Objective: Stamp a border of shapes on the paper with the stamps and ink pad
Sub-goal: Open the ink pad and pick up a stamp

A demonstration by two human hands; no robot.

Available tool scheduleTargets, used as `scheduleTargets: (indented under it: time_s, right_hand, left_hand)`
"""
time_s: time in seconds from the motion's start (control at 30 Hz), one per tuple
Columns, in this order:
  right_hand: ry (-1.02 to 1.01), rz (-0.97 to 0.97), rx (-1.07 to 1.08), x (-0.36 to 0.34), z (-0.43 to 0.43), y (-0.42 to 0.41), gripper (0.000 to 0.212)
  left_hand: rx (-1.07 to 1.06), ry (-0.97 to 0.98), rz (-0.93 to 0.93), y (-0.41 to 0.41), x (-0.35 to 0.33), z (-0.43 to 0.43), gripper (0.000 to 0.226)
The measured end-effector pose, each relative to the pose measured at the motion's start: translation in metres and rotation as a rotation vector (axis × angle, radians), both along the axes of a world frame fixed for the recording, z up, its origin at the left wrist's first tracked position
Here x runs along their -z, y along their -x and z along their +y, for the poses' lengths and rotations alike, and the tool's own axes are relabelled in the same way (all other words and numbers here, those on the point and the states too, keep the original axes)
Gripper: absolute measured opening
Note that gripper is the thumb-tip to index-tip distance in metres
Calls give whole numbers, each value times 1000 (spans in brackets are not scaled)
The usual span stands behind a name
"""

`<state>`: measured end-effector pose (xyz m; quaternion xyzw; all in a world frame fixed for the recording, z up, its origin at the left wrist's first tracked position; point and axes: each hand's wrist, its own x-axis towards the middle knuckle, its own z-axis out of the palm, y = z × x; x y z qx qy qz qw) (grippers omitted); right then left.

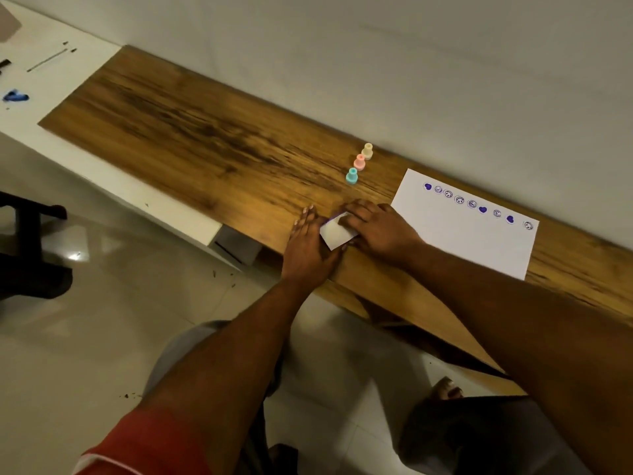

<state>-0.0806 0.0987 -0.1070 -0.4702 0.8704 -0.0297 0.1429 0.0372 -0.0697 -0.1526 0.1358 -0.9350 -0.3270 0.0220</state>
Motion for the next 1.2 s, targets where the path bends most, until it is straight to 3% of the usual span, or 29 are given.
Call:
scheduleTargets:
  time_s: [0.1, 0.3, 0.47, 0.63, 0.93, 1.2]
  right_hand:
    - [-1, -85, -23, 0, 6, 9, 56]
    - [-74, -75, -67, 0, 10, 15, 64]
    - [1, -153, -88, -8, 10, 24, 54]
    - [5, -352, -37, -21, -9, 44, 40]
    - [17, -372, 100, -26, -35, 62, 38]
    - [98, -208, 133, -18, -41, 60, 42]
  left_hand:
    - [22, -23, 9, -1, 0, -4, 75]
    - [-4, 6, 29, -6, 3, -5, 73]
    - [-67, 15, 16, -7, 0, -8, 80]
    - [-70, 21, 18, -8, 2, -9, 87]
    - [-101, -11, 32, -9, 0, -7, 101]
    - [-107, -19, 40, -10, -1, -5, 103]
